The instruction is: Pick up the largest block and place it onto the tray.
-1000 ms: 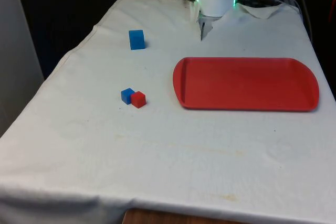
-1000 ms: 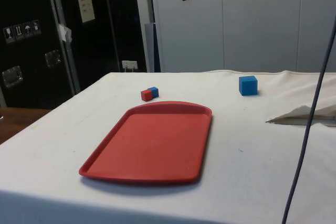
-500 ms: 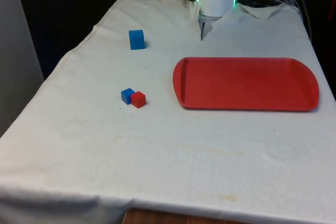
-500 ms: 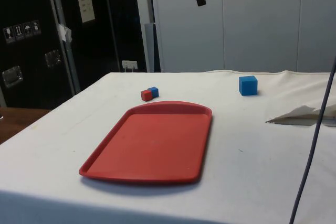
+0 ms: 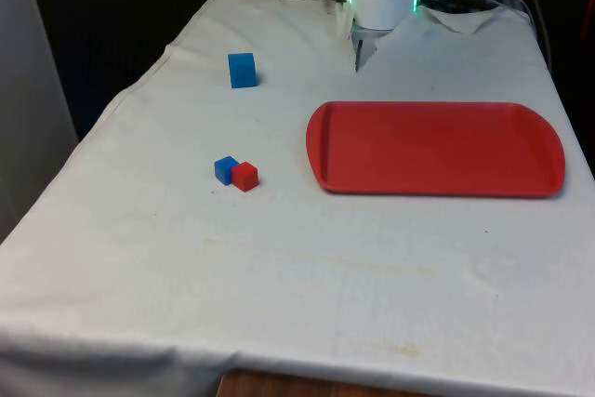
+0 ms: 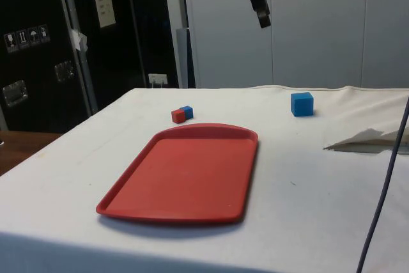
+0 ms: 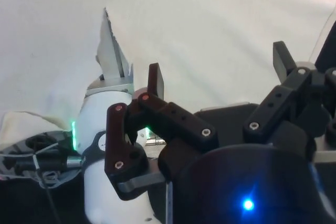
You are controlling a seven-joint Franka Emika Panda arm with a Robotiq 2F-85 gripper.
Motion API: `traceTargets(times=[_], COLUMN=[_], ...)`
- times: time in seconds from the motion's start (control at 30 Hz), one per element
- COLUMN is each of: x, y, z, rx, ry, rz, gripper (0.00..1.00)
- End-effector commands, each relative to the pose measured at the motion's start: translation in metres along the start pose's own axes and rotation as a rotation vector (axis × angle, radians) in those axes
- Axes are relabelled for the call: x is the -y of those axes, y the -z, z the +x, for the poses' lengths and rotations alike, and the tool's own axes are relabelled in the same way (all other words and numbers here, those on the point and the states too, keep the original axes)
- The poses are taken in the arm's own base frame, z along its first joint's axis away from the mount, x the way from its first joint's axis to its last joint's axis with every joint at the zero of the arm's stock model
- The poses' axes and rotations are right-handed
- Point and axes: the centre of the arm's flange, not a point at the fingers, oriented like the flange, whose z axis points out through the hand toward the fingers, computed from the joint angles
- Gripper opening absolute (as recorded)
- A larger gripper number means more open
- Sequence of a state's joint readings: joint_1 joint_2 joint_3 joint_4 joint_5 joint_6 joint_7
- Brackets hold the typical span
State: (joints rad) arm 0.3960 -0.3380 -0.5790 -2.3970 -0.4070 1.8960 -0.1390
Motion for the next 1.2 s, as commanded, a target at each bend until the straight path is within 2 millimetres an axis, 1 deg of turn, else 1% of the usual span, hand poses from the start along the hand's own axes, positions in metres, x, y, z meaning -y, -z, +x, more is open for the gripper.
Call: traceTargets(times=[0.0,0.1,0.3,0.33,0.47,0.6,0.63,0.67,0.9,0.93,0.97,1.17], x=[0.001,0.005,0.008,0.009,0.006,0.000,-0.003,-0.002,-0.016,-0.013,-0.020,-0.030], y=[-0.004,-0.020,-0.040,-0.037,-0.057,-0.070,-0.076,-0.075,-0.097,-0.093,-0.103,-0.121], z=[-0.001,0.000,0.005,0.004,0.011,0.014,0.015,0.015,0.017,0.016,0.017,0.019], rx=[-0.001,-0.006,0.002,0.008,0.021,0.039,0.050,0.053,0.087,0.085,0.098,0.135], ry=[0.003,0.008,0.018,0.014,0.029,0.040,0.047,0.044,0.072,0.065,0.081,0.104], rz=[0.000,-0.002,-0.004,-0.001,-0.008,-0.012,-0.014,-0.013,-0.019,-0.013,-0.021,-0.032], gripper=[1.00,1.00,1.00,1.00,1.00,1.00,1.00,1.00,1.00,1.00,1.00,1.00])
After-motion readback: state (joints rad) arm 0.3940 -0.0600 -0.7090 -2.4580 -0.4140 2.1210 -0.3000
